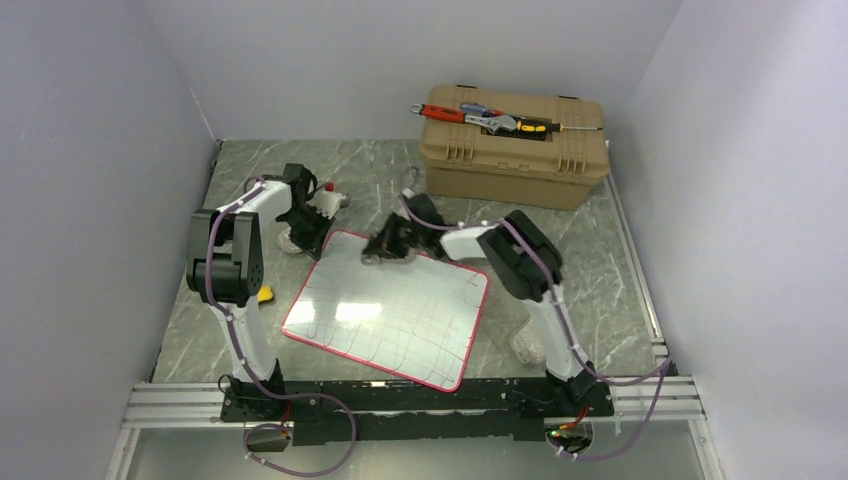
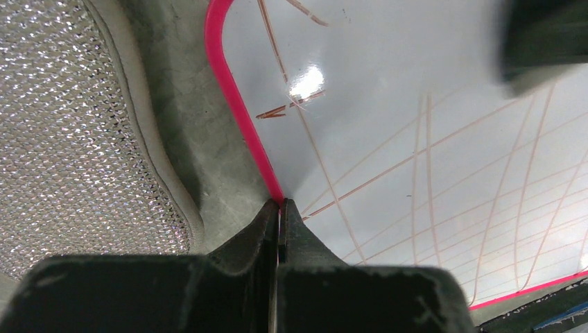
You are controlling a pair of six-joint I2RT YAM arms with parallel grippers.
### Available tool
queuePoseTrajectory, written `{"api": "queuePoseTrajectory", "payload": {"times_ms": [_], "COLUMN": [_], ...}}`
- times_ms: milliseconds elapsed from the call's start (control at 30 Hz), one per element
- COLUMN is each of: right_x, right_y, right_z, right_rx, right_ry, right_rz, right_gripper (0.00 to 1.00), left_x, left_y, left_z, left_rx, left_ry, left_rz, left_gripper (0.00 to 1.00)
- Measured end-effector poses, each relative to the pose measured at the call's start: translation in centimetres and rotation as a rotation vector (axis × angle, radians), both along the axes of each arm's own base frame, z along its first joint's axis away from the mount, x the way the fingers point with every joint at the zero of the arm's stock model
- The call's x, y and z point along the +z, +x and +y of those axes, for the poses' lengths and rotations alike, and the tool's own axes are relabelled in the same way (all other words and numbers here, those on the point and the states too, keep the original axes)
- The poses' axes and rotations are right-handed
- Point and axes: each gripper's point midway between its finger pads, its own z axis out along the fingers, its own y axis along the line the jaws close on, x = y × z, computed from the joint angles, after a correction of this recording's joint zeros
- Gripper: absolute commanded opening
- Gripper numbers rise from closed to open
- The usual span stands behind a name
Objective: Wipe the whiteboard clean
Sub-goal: Hold the whiteboard at the center of the board.
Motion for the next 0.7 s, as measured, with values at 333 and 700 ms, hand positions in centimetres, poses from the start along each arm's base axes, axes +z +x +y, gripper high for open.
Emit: {"api": "queuePoseTrajectory", "payload": {"times_ms": [333,700], "right_x": [0.2,0.4], "right_y": [5.2,4.4], "right_z": [8.3,-0.6], "right_rx": [0.039,-0.13], "right_ry": [-0.021,-0.139], "right_rz": [-0.064,-0.116], "right_gripper": [0.0,0.0], "left_x": [0.0,0.0], "left_y": [0.0,0.0], "left_z": [0.0,0.0], "left_rx": [0.002,0.003], "left_ry": [-0.003,-0.008], "left_rz": [0.001,-0.004], "left_gripper": [0.02,0.02]}}
